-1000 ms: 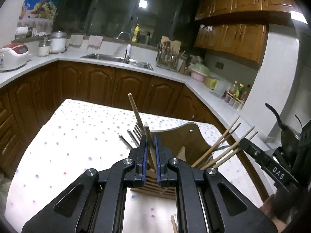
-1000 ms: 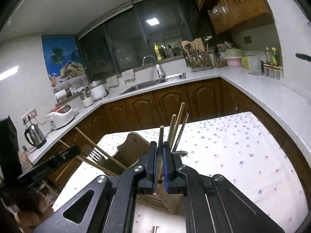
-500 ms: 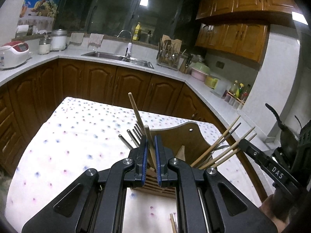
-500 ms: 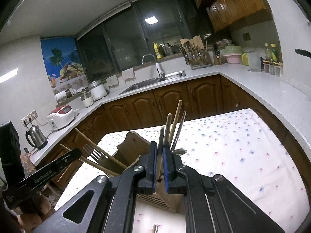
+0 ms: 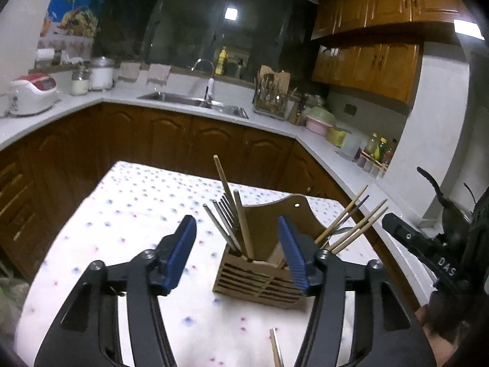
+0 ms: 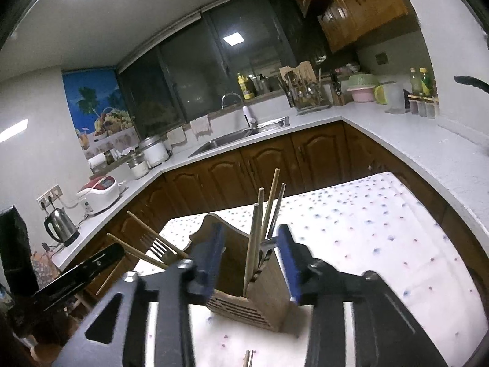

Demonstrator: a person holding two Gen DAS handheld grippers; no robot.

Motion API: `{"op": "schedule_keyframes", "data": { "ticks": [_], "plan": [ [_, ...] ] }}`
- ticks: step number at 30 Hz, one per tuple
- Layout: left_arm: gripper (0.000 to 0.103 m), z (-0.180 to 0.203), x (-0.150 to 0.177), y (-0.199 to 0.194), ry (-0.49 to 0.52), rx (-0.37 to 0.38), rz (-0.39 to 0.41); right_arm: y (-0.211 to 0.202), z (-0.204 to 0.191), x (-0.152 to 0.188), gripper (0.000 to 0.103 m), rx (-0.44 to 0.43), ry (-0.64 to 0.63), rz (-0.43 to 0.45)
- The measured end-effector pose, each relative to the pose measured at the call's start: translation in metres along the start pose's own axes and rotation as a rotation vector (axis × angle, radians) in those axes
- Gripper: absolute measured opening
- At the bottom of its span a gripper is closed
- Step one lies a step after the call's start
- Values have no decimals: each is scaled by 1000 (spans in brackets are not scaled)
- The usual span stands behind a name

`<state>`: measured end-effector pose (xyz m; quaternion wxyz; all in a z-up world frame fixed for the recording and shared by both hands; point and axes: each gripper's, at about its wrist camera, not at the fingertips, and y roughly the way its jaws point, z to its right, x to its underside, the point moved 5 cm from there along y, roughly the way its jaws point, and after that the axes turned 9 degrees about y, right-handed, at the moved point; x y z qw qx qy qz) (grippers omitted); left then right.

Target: Organize utensils

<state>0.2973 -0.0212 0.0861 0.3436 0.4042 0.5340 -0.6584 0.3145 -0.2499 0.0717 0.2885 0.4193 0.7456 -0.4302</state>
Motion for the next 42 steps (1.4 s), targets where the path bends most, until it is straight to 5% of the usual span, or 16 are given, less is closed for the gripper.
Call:
{"op": "schedule_keyframes", "data": {
  "ticks": [3,11,32,42],
  "plan": [
    [83,-2,3,-16,16,-42,28,-8,1,1,75,-6,3,22],
    [96,-3,16,-57,68,-108,67,-35,0,14,97,-30,12,42],
    [102,1,41,-137,100,-148,153,-116,-19,56,101,-60,-34,80],
    [103,-5,71,-166,82,-156,167,-158,-36,64,103,-62,-111,163]
  ]
}}
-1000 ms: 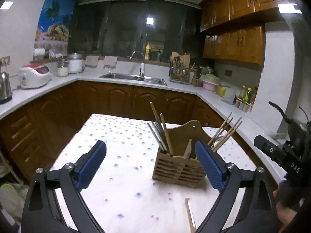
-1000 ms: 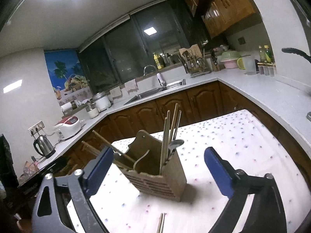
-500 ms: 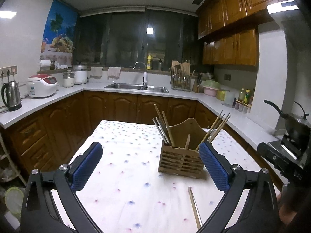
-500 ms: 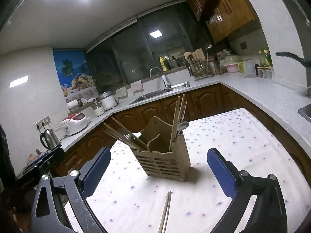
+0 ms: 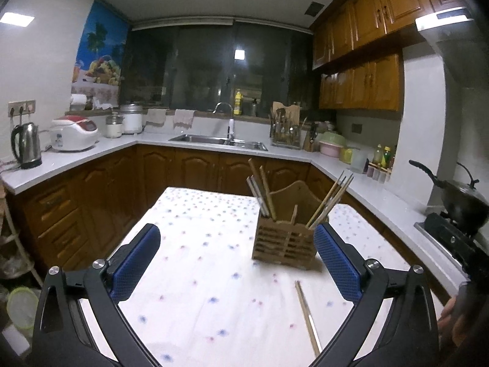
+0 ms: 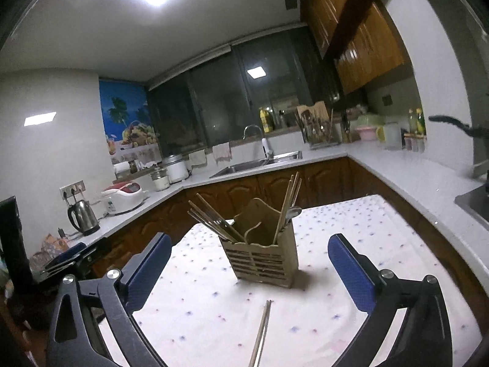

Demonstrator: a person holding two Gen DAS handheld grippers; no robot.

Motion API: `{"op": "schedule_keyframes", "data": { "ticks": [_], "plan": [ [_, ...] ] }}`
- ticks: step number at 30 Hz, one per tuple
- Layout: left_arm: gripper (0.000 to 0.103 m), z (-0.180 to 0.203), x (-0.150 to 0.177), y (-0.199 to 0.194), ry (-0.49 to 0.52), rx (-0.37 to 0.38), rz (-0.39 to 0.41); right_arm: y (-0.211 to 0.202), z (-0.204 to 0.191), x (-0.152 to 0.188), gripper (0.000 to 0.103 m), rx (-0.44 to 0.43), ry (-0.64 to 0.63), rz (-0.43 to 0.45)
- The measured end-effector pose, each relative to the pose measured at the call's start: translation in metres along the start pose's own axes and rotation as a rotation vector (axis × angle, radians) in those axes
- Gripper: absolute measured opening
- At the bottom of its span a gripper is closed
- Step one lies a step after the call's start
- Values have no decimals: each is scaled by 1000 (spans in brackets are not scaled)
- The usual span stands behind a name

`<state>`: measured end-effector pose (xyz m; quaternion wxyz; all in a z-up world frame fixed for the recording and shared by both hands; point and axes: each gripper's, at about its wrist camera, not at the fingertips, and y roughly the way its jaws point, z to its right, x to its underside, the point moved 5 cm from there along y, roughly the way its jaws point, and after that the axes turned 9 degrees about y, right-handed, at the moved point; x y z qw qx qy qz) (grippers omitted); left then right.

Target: Organize utensils

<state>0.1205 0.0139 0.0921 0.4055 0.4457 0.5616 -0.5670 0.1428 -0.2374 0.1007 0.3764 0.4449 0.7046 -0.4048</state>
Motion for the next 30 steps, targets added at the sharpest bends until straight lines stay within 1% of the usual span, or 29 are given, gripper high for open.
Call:
{"op": "schedule_keyframes", "data": {
  "ticks": [5,9,18,20,24,30],
  "plan": [
    [103,-8,36,-9,-59,-2,-22,-18,0,32,103,16,-57,45],
    [103,-9,55,-12,-58,-23,-38,-24,1,52,103,29,-101,44],
    [103,-5,81,-21,1,-78,-26,-38,17,79,103,68,-119,21],
    [103,0,85,-21,15,-75,-27,-41,23,83,103,82,-117,18],
    [103,10,97,-17,31,-42,-50,-45,37,93,103,125,-117,11],
    [103,27,111,-12,74,-41,-80,-50,50,103,103,153,-103,6]
  ]
}}
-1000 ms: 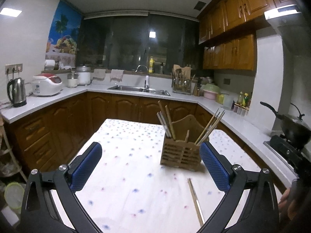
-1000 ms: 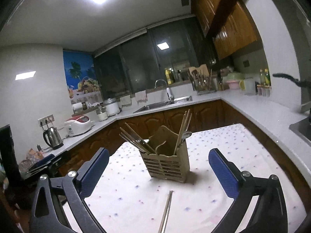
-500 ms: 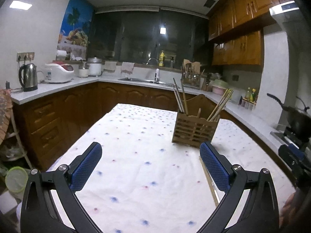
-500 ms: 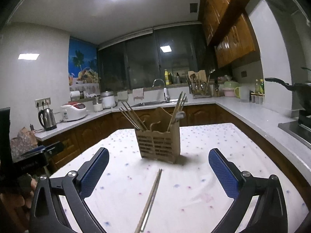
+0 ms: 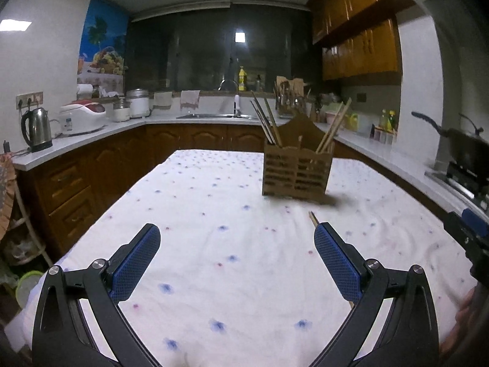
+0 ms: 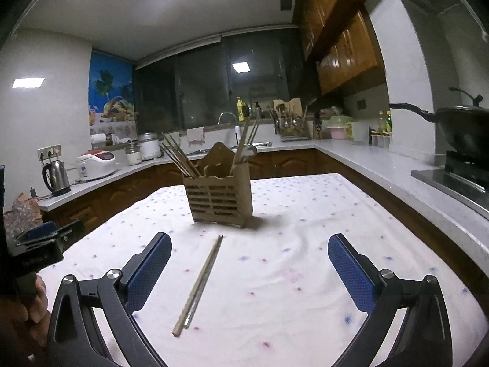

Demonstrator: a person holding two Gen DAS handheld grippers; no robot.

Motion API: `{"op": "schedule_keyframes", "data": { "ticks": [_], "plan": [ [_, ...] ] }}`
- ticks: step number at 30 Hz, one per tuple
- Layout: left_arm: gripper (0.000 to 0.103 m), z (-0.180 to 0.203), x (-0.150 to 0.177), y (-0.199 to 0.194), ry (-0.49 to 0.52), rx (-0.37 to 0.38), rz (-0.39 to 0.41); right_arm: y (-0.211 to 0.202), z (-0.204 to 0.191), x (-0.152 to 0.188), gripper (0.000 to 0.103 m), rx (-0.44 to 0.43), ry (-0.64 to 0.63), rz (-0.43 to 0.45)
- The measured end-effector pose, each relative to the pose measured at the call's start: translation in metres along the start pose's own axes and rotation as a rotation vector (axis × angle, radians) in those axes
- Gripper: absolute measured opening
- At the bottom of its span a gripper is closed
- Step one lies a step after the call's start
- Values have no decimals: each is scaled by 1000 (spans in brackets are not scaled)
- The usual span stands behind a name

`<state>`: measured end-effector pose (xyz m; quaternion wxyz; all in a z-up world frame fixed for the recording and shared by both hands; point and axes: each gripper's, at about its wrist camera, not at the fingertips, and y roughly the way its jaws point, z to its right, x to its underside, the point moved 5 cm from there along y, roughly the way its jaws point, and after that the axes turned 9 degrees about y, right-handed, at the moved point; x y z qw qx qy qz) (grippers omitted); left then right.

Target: Organize utensils

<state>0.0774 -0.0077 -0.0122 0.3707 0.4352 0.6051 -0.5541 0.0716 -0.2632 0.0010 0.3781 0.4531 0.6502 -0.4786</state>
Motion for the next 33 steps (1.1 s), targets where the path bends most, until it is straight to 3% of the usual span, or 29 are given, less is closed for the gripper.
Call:
{"op": "schedule_keyframes", "data": {
  "ticks": [9,33],
  "plan": [
    [103,11,15,3,40,-13,-12,-3,-2,16,103,-8,-57,16],
    [103,13,22,10,63,-23,-27,-2,4,20,103,-2,-44,13]
  ]
}}
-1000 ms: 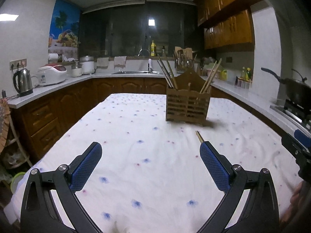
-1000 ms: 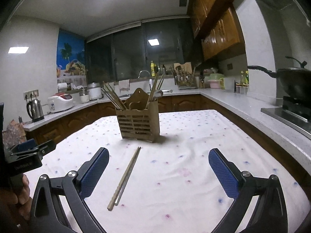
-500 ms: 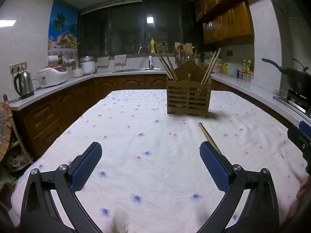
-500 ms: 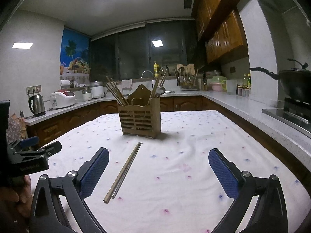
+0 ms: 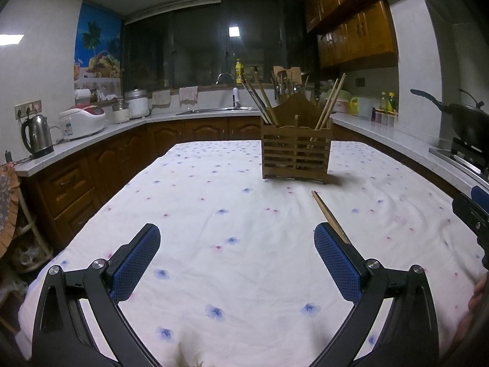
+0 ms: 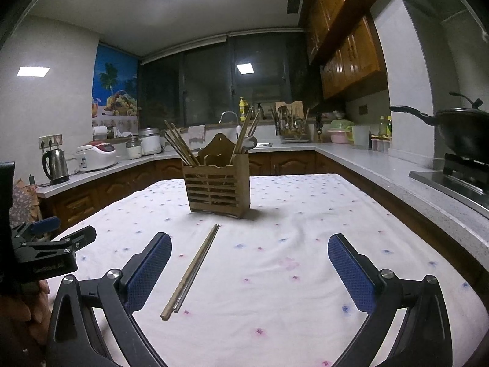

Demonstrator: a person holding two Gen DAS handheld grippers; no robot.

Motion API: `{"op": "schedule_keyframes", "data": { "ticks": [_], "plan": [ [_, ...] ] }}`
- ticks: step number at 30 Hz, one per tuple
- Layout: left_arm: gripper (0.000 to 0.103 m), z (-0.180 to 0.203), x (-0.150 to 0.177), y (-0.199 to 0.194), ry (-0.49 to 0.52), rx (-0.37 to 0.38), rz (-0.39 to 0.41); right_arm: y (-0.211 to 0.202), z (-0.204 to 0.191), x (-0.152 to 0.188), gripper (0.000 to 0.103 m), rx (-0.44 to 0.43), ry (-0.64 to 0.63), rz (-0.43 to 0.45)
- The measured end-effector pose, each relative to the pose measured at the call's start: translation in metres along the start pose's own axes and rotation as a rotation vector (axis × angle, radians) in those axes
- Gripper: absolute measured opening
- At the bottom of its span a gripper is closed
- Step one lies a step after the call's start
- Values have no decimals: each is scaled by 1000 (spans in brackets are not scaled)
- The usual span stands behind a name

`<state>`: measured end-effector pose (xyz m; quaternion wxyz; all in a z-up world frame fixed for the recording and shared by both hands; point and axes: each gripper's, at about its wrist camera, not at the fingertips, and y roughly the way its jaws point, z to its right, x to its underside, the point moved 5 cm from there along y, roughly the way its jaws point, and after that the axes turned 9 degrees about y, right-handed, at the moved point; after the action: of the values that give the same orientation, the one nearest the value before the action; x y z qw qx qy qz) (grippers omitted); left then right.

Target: Organize utensils

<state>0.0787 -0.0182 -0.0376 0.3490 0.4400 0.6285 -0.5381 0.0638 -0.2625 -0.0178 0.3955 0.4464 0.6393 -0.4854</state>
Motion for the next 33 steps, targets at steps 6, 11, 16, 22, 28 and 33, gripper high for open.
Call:
{"op": "schedule_keyframes", "data": {
  "ticks": [6,11,16,22,28,33],
  "plan": [
    [103,-1,0,-1,-8,4,-4,0,0,0,103,-2,0,-1],
    [103,1,-1,-2,3,-6,3,0,0,0,103,-1,1,0],
    [103,3,-1,-3,11,-8,4,-1,0,0,103,-3,2,0],
    [103,2,-1,-2,9,-9,4,-1,0,0,103,-4,2,1],
    [103,3,-2,-1,6,-16,6,0,-1,0,103,-6,4,1],
    [103,3,-3,-1,5,-16,7,0,-5,-2,103,-15,11,1]
  ]
}}
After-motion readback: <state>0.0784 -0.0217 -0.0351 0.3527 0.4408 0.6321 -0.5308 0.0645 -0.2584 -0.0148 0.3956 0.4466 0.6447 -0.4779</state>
